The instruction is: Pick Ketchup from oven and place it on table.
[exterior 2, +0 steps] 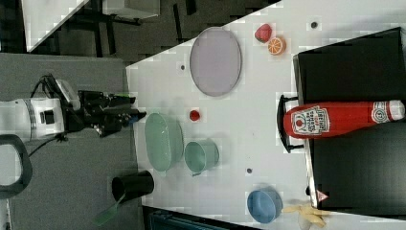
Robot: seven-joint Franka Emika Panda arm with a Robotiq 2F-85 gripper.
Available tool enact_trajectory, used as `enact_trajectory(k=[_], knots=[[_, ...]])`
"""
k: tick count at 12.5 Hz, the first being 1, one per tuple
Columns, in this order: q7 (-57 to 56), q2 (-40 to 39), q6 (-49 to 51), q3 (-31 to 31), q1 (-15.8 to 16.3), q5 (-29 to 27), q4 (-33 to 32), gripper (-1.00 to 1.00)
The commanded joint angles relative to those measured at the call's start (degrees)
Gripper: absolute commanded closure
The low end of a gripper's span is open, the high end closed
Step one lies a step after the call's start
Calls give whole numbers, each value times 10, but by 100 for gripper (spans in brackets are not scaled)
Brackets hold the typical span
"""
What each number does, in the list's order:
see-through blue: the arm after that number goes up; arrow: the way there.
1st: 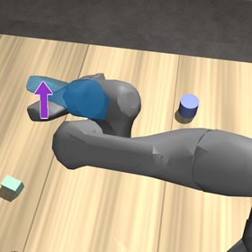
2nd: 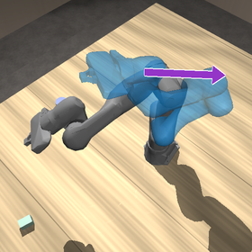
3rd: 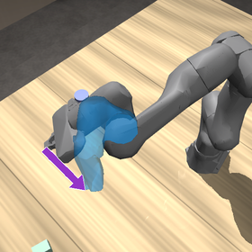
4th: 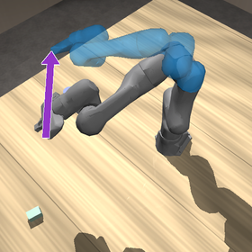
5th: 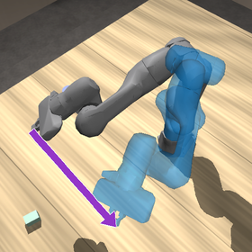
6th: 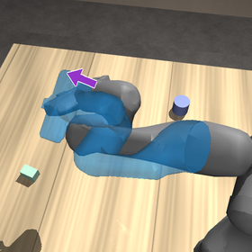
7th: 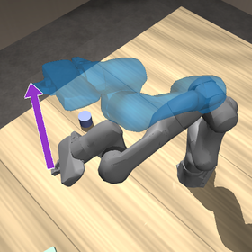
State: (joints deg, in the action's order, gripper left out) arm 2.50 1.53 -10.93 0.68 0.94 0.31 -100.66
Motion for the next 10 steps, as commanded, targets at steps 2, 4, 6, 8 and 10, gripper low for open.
enact_trajectory(k=[2,4,6,8,10], knots=[[0,171,108,21,-24,2,-58,-80],[0,170,105,27,-25,5,-58,-100],[0,167,91,49,-33,13,-58,-100],[0,156,63,85,-44,15,-57,-100],[0,133,42,133,-57,15,-57,-100]])
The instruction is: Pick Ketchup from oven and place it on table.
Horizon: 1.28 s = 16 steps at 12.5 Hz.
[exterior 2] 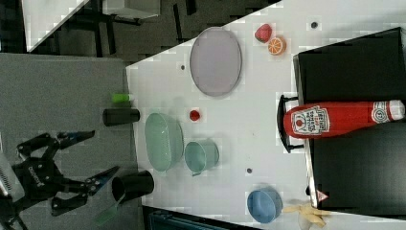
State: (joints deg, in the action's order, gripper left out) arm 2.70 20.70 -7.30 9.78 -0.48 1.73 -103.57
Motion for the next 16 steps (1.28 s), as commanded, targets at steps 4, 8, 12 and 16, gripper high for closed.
enact_trajectory(k=[4,8,12,16], knots=[[-2,-133,-55,138,-50,1,-26,-100],[-2,-226,-148,199,-53,-4,-26,-100],[-2,-312,-220,229,-61,-56,-29,-100],[-2,-355,-224,230,-73,-99,-45,-100]])
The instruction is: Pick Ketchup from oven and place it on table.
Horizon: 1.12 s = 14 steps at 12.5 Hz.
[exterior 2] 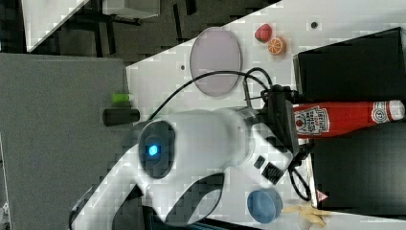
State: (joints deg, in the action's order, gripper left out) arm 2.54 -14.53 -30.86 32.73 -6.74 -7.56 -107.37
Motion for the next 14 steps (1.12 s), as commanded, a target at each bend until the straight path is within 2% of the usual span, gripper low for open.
enact_trajectory(k=[1,5,6,8,9,12,14], knots=[[0,-5,2,0,-11,-14,-13,-100],[0,-7,-56,-1,-11,-26,-48,-100],[0,-6,-57,0,-11,-26,-53,-93],[0,-6,-57,0,-11,-26,-58,-44],[0,-4,-57,0,-11,-25,-57,-29],[0,10,-53,0,-10,-21,-45,-29],[0,33,-39,-6,0,-10,-14,-29]])
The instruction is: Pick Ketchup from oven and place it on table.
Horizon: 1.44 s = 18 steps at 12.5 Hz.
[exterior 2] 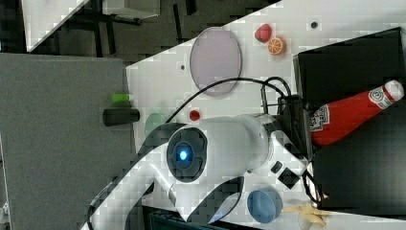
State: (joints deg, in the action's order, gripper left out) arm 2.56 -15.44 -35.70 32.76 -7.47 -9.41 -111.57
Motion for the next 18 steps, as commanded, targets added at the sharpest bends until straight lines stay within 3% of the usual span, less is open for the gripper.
enact_trajectory(k=[1,4,9,13,18], knots=[[-1,56,27,-11,16,28,53,-29],[-1,91,127,-35,42,85,137,-29],[-1,118,289,-138,80,86,216,-29],[-1,115,302,-245,102,86,197,-29],[0,115,265,-296,106,86,71,-29]])
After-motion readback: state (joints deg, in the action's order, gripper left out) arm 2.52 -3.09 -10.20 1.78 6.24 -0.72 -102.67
